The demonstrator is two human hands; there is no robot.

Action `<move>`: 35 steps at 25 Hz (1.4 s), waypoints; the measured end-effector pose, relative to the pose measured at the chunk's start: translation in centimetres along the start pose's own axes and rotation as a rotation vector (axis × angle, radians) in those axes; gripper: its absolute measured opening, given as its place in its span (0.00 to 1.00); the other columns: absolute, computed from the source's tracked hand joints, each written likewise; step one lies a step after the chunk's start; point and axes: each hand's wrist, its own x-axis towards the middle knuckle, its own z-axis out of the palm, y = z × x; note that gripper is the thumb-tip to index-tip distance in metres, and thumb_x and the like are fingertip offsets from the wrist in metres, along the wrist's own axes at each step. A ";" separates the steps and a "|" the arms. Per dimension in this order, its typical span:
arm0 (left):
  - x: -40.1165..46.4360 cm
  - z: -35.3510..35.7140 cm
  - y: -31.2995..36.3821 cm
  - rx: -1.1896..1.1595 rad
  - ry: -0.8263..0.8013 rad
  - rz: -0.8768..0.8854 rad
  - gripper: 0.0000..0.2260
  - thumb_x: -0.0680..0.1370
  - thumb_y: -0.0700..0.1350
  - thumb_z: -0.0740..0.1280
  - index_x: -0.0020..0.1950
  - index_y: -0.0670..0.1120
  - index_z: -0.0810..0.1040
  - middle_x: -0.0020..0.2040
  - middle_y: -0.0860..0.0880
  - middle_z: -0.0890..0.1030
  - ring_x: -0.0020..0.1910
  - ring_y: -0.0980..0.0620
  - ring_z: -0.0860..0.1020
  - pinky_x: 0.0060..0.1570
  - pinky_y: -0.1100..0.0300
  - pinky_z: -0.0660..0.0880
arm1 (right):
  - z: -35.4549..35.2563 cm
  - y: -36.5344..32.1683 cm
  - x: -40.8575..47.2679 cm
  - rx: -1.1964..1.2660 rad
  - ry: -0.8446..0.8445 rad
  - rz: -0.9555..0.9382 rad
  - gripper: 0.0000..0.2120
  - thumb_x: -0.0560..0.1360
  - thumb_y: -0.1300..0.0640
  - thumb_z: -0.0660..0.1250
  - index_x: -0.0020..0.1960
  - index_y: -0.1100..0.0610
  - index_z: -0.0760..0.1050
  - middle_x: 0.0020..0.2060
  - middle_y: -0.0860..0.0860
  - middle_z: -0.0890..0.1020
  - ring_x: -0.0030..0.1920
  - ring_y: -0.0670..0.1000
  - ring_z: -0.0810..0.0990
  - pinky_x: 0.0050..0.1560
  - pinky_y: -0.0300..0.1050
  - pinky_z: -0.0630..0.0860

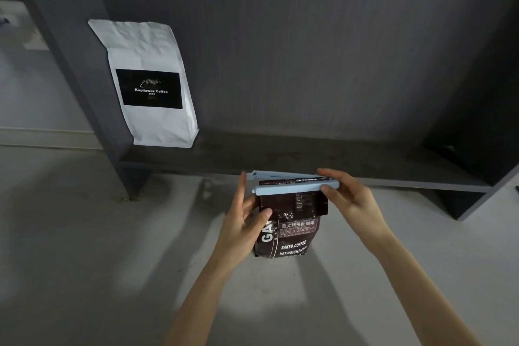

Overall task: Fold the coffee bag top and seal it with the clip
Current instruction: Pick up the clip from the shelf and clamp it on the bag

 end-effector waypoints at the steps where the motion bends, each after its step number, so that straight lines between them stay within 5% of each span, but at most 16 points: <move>1: 0.0 0.0 -0.1 -0.004 0.010 -0.002 0.34 0.75 0.35 0.62 0.72 0.53 0.45 0.54 0.58 0.77 0.52 0.70 0.76 0.50 0.76 0.71 | 0.1 0.1 -0.1 0.013 0.019 -0.001 0.11 0.74 0.64 0.61 0.53 0.53 0.73 0.37 0.47 0.77 0.35 0.33 0.78 0.34 0.24 0.73; 8: 0.0 0.0 0.3 0.011 -0.010 -0.005 0.32 0.75 0.36 0.61 0.72 0.53 0.49 0.56 0.50 0.78 0.52 0.67 0.77 0.49 0.74 0.73 | 0.1 0.1 -0.3 0.012 0.021 -0.017 0.11 0.74 0.65 0.62 0.45 0.49 0.74 0.40 0.47 0.79 0.35 0.34 0.78 0.36 0.25 0.73; 16: -0.3 0.0 0.5 -0.017 0.017 -0.023 0.20 0.74 0.35 0.63 0.63 0.46 0.63 0.50 0.51 0.80 0.45 0.66 0.79 0.43 0.73 0.74 | 0.0 0.1 -0.1 -0.034 0.015 -0.010 0.07 0.73 0.66 0.62 0.49 0.57 0.73 0.39 0.47 0.78 0.34 0.33 0.78 0.34 0.23 0.72; 21: -0.6 0.1 1.4 -0.073 0.044 0.002 0.13 0.75 0.36 0.62 0.57 0.46 0.68 0.49 0.56 0.79 0.45 0.69 0.78 0.44 0.76 0.73 | -0.1 0.3 -0.2 -0.061 0.029 -0.014 0.07 0.73 0.66 0.62 0.48 0.56 0.73 0.38 0.47 0.78 0.34 0.32 0.78 0.33 0.24 0.72; 25: -0.5 -0.1 2.3 -0.038 0.072 0.023 0.16 0.76 0.44 0.61 0.63 0.51 0.68 0.52 0.57 0.79 0.48 0.73 0.76 0.47 0.78 0.71 | -0.1 0.3 -0.3 -0.072 0.030 -0.021 0.07 0.74 0.65 0.62 0.48 0.56 0.73 0.39 0.46 0.78 0.35 0.32 0.78 0.33 0.24 0.73; 29: -0.5 -0.1 2.5 -0.029 0.110 0.030 0.14 0.76 0.44 0.61 0.61 0.51 0.71 0.55 0.52 0.79 0.52 0.66 0.76 0.52 0.76 0.71 | 0.0 0.6 -0.5 -0.074 0.050 -0.022 0.06 0.74 0.65 0.62 0.49 0.57 0.73 0.39 0.46 0.78 0.36 0.32 0.78 0.33 0.24 0.73; 35: -0.3 -0.1 2.4 -0.060 0.184 0.043 0.12 0.74 0.43 0.65 0.56 0.51 0.76 0.45 0.61 0.81 0.45 0.70 0.78 0.44 0.77 0.72 | 0.1 0.8 -0.7 -0.072 0.071 -0.018 0.07 0.74 0.65 0.62 0.48 0.56 0.73 0.40 0.46 0.78 0.37 0.32 0.78 0.34 0.25 0.74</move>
